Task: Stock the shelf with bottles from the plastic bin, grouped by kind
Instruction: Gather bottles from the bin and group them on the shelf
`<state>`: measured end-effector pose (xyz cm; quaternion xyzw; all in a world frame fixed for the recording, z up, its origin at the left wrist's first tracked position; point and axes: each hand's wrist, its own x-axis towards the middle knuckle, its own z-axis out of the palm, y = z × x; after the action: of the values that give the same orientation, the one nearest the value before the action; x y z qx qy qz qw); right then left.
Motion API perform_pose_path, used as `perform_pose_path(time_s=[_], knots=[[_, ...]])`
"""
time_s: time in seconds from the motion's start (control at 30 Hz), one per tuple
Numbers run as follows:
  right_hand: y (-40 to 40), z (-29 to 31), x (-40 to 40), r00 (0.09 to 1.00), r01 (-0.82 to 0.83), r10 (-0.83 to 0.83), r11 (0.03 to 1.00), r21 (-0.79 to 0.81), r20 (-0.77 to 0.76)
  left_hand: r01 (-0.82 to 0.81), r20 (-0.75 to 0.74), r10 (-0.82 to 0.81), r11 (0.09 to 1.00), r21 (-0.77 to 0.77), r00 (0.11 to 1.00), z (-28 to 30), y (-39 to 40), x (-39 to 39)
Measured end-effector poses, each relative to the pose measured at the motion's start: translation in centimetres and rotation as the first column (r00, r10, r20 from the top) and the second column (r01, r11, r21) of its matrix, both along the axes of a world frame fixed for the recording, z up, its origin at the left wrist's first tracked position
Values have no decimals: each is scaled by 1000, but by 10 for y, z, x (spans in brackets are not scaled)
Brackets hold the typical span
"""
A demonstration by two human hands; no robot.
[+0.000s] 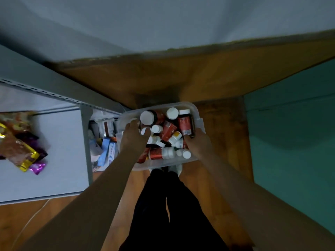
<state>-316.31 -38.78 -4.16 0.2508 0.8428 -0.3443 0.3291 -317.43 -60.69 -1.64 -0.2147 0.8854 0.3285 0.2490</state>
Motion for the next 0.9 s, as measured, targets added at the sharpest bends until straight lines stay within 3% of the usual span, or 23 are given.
perform_pose_path(time_s=[0.23,0.37,0.47,0.67,0.9], knots=[[-31,-61,-7,965,262,-262,964,34,-13,-54,71,53,998,13,996,-49,2,-25],[-44,-80,-10,993,110,-121,947,302,18,-93,111,85,993,69,990,-60,4,-30],[-52,-82,-9,991,95,-126,916,389,54,-74,95,65,993,90,993,-63,1,-35],[-55,-90,-13,953,299,-298,909,291,-49,-45,55,39,992,117,998,-68,-10,-34],[-50,-63,-9,959,282,-254,910,303,-128,-87,25,84,983,162,996,-50,-20,-28]])
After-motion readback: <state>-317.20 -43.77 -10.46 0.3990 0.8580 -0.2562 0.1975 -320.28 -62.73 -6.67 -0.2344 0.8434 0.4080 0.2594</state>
